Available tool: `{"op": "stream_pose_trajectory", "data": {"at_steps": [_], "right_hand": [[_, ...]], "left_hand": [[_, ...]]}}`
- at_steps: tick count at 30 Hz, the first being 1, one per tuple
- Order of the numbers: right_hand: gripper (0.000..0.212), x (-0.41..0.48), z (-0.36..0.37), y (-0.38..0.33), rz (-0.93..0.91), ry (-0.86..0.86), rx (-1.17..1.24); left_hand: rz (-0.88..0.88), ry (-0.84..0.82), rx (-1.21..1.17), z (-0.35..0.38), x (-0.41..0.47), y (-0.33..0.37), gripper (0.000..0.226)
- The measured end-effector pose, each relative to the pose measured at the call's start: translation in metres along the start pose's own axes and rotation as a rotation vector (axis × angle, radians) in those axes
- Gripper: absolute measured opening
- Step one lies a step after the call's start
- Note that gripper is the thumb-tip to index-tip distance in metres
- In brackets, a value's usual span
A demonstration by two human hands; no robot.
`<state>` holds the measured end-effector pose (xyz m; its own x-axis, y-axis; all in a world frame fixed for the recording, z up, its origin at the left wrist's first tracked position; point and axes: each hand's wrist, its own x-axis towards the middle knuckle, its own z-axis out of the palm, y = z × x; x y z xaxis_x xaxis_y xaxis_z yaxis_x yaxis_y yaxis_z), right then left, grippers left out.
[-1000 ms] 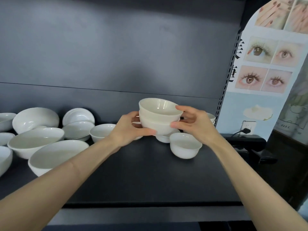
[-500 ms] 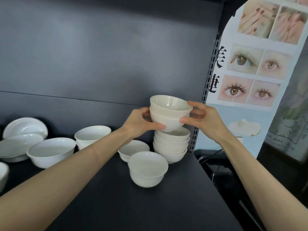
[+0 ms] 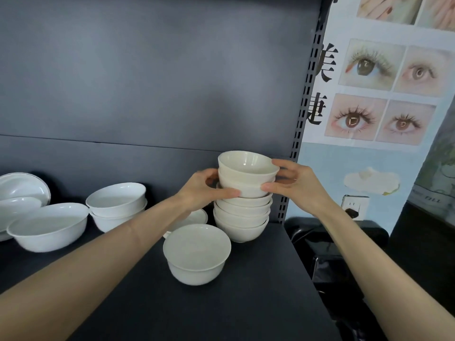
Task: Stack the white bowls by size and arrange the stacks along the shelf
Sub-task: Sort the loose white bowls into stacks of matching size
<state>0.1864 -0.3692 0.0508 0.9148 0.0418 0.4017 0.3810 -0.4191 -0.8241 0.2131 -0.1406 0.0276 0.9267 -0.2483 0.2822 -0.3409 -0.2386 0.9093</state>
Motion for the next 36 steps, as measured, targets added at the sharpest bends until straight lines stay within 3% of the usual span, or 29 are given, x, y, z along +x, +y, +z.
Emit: {"op": "stream_pose_trajectory", "data": {"at_steps": [5, 12, 19, 25, 32, 36], "right_hand": [[0.069, -0.001, 0.002, 0.007, 0.021, -0.007, 0.032], [0.073, -0.006, 0.008, 0.014, 0.031, 0.018, 0.051], [0.079, -0.009, 0.011, 0.01, 0.049, 0.017, 0.068], [0.069, -0.006, 0.009, 0.007, 0.058, 0.015, 0.032], [0.059, -0.008, 0.006, 0.003, 0.062, -0.029, -0.065], [0.056, -0.008, 0.0, -0.008, 0.057, -0.103, -0.268]], "left_hand": [[-0.015, -0.032, -0.013, 0.002, -0.001, -0.009, 0.046], [0.03, -0.098, -0.04, 0.0, -0.006, -0.018, 0.057], [0.055, -0.084, -0.042, 0.002, -0.006, -0.018, 0.046], [0.064, -0.076, -0.019, 0.001, -0.002, -0.025, 0.044], [0.014, -0.162, 0.256, -0.008, -0.003, -0.01, 0.082], [-0.002, -0.178, 0.558, -0.015, -0.008, 0.005, 0.061]]}}
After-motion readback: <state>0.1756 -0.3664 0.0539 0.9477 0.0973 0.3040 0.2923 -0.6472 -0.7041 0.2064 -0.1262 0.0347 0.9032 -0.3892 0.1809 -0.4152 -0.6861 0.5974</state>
